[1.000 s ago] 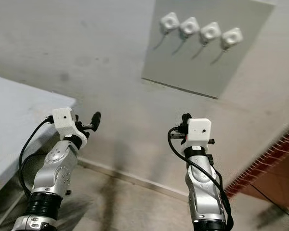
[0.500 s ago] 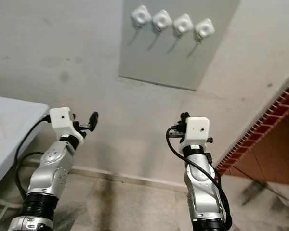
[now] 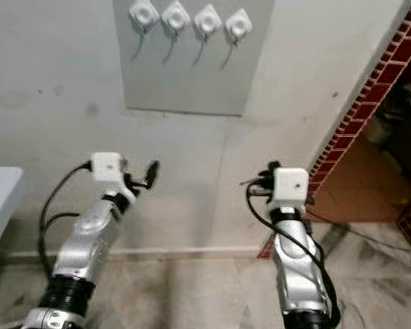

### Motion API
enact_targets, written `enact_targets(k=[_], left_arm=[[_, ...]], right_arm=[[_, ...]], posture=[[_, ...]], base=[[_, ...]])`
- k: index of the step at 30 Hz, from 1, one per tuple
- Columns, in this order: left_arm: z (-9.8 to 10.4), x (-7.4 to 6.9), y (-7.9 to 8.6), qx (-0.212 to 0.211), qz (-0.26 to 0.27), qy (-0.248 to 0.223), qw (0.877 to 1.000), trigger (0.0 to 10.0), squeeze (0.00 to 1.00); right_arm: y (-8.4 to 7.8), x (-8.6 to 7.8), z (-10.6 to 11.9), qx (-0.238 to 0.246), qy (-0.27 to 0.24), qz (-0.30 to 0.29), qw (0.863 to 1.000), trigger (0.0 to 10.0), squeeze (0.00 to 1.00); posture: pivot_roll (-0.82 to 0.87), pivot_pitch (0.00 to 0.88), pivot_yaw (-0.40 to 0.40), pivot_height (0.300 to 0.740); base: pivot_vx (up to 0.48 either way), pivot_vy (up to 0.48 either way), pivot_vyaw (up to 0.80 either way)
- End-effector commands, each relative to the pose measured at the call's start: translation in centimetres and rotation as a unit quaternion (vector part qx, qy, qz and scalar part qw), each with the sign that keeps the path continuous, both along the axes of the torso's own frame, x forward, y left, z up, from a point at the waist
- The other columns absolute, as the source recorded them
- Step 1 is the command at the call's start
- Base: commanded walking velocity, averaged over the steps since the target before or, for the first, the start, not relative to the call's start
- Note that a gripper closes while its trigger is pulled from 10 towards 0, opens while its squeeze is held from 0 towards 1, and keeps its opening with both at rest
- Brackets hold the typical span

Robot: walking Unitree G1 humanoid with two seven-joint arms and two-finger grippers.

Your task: Hang keys on a hook

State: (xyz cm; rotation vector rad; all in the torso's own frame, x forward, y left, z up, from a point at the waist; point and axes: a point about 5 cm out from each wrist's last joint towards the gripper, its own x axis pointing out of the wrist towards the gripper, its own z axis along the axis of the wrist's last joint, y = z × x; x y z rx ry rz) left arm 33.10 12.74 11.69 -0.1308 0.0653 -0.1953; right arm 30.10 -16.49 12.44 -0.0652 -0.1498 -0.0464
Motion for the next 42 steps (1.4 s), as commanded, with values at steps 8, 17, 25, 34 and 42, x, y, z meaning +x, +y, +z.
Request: enact_targets(k=[8,17,25,34,42], left_arm=[[0.4,1.0,0.1,0.021,-0.010,-0.002,1.000,10.0,0.00],[0.8,1.9,-0.8,-0.001,-0.034,0.004,0.999,10.0,0.00],[0.6,1.5,-1.1,-0.017,-0.035,0.004,0.999,10.0,0.00],[1.2,1.4,-0.9,-0.041,-0.043,-0.013,0.998,10.0,0.00],[1.2,1.5,-0.7,-0.045,-0.039,-0.016,0.998,10.0,0.00]], right_arm=[[-0.3,0.0,-1.0,0.056,0.037,-0.043,0.997,10.0,0.00],[-0.6,-0.4,-1.4,0.043,0.048,-0.043,0.997,10.0,0.00],[-0.5,-0.7,-0.7,0.025,0.023,-0.031,0.999,10.0,0.00],[-0.8,-0.5,1.1,0.026,-0.025,-0.011,0.999,10.0,0.00],[-0.7,-0.5,1.0,0.021,-0.022,-0.002,1.000,10.0,0.00]], posture=[[-0.02,0.000,0.020,0.740],[-0.05,0.000,0.045,0.740],[-0.04,0.000,0.024,0.740],[-0.03,0.000,-0.003,0.740],[-0.03,0.000,-0.017,0.740]], base=[[0.000,0.000,0.00],[0.000,0.000,0.00],[0.000,0.000,0.00],[0.000,0.000,0.00],[0.000,0.000,0.00]])
